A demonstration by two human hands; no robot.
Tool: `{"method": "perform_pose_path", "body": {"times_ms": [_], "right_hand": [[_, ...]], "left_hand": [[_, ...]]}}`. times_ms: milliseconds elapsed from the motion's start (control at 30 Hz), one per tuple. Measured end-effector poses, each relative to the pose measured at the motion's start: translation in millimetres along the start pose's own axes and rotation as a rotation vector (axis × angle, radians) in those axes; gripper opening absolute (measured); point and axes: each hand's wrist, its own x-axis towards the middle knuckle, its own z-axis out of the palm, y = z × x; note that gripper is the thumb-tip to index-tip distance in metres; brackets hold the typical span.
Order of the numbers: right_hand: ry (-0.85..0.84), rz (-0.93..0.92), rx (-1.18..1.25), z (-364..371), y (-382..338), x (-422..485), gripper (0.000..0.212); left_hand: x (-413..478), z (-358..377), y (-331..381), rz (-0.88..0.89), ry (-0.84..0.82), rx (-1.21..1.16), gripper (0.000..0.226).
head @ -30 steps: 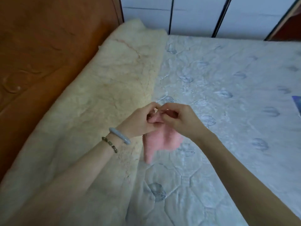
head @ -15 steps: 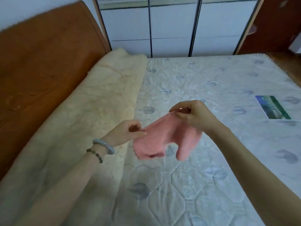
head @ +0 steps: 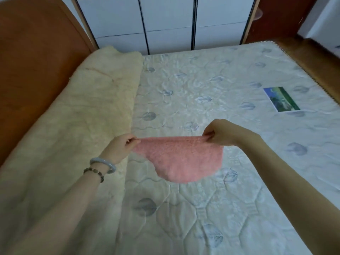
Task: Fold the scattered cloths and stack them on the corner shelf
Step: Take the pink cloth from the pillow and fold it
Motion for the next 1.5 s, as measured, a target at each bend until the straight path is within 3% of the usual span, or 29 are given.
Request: {"method": "perform_pose_path", "body": {"times_ms": [100,267,367,533,633,933,1100,1200,1300,1433,1500], "right_hand": [[0.08,0.104,0.001,21.6,22.7,24.0,0.018],[0.355,0.206,0.205,46.5,43.9,54.5,0.026],[0.47,0.186,0.296,56.3,48.2,60.0,0.03],[0.525,0.11,0.38,98.5,64.7,59.0,0.025],[0.422,0.102,0.401,149.4,80.5,59.8,0.02],[-0.153,0.268,0.251,301.4,115.0,55.0,0.038],[-0.445,0.264,0.169,373.0,125.1,13.7,0.046],[-0.59,0.279,0.168,397.0,131.8,-4.4,0.039],[-0.51,0.347,0.317,398.5,144.2,5.2,0.025],[-0.158,0.526,0.636,383.9,158.1,44.6,0.006],[-0.029,0.583,0.734,383.1,161.9,68.7,0.006]], "left_hand": [[14.2,11.2,-0.3,-0.054,0.057,-0.105,0.006],[40.8,22.0,-5.7,-0.086,0.178,-0.247,0.022],[47.3,20.0,-12.8,-0.069,0.17,-0.273,0.019],[33.8,38.0,-43.2,-0.049,0.116,-0.279,0.022],[19.1,76.3,-72.4,-0.088,0.027,-0.257,0.021],[-34.8,200.0,-165.9,-0.244,-0.342,-0.06,0.011],[-84.8,244.2,-205.0,-0.303,-0.645,0.004,0.01],[-105.7,256.7,-216.4,-0.333,-0.774,-0.013,0.007],[-99.7,259.6,-225.1,-0.405,-0.672,-0.095,0.014],[-56.9,258.8,-224.0,-0.444,-0.408,-0.256,0.019],[-30.7,262.1,-219.5,-0.452,-0.281,-0.313,0.023]]}}
